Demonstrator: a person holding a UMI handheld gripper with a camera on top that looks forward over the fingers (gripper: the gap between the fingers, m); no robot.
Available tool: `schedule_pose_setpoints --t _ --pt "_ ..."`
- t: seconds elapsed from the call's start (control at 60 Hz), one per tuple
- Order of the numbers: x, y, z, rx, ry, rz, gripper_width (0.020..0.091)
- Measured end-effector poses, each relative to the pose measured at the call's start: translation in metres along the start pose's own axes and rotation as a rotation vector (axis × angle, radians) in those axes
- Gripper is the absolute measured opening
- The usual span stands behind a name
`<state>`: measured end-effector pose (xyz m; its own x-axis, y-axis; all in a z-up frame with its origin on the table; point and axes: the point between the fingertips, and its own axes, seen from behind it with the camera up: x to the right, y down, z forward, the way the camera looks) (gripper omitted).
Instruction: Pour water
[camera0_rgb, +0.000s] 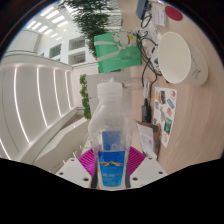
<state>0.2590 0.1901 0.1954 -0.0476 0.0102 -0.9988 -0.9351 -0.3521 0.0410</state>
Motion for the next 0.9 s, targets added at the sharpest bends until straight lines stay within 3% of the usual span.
schedule_pose_setpoints --t 0.083,0.1,0.167,0.4,0.517,0.617,0.717,0.783,0.833,0.9 --pt "-0.010 -0.063 -0.025 0.028 -0.078 0.304 0.0373" --pt "-0.018 -0.042 -0.006 0.037 -0.090 0.355 0.0373" --pt "-0.016 -0.075 -0.029 0.056 -0.150 0.535 0.0373" --pt "-0.027 -0.087 -0.024 0.102 -0.208 0.690 0.0372" --pt "-0.025 -0.062 -0.035 0.040 -0.186 0.558 0.0375" --pt "-0.006 -0.016 -0.032 -0.068 -0.061 0.112 0.0375" --pt "-0.024 -0.004 -0.047 -0.105 -0.021 -0.373 0.0374" --pt "-0.039 -0.032 -0.045 -0.036 -0.009 -0.703 0.0376" --pt "-0.059 -0.073 -0.063 0.083 0.037 -0.956 0.0402" --pt "-0.067 -0.129 -0.073 0.236 0.122 -1.239 0.0378"
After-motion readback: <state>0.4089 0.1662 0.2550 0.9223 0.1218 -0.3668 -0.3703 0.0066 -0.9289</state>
